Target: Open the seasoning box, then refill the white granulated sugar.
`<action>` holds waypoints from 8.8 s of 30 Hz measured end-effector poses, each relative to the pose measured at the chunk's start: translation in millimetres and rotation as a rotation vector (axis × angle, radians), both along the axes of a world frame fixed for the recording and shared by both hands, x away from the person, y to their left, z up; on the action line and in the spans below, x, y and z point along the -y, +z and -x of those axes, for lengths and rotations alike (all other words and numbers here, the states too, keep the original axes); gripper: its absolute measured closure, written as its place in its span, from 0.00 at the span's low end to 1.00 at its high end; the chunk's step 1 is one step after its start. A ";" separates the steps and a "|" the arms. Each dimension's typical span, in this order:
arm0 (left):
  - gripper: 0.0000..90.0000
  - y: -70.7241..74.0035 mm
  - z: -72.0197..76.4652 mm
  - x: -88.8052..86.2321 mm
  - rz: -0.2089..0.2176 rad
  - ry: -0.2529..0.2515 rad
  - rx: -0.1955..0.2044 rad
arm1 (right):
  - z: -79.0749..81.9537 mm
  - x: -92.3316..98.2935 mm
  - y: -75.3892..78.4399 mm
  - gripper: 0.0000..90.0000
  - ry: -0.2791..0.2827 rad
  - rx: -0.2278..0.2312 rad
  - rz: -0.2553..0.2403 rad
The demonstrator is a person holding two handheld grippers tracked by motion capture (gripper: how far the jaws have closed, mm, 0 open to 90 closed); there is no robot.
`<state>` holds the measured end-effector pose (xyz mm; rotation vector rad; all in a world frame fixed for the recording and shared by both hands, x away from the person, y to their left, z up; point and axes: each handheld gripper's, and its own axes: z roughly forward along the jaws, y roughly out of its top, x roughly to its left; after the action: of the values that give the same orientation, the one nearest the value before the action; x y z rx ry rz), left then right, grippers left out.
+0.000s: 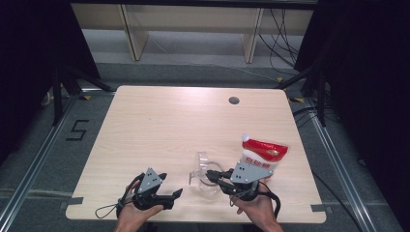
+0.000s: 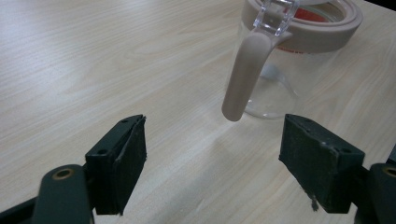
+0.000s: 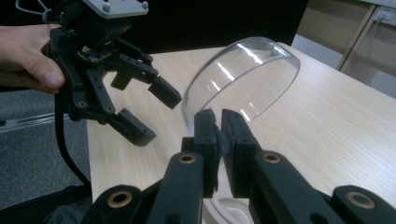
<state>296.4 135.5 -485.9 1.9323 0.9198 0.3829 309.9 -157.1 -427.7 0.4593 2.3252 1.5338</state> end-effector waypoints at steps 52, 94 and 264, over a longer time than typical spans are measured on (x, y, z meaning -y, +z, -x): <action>0.20 -9.7 -2.3 0.3 0.020 -0.037 -0.022 | 17.6 99.0 -23.8 0.73 -0.151 -0.047 -0.048; 0.19 -10.8 -3.0 3.3 0.008 -0.032 -0.044 | 11.3 177.4 -50.3 0.28 -0.401 -0.194 -0.090; 0.20 -11.4 -0.6 1.9 0.011 -0.031 -0.035 | -48.9 130.7 -79.8 0.52 -0.307 -0.059 -0.078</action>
<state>297.0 133.6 -497.3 1.9461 0.9113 0.3264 358.8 -287.7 -507.5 0.8480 2.1206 1.4811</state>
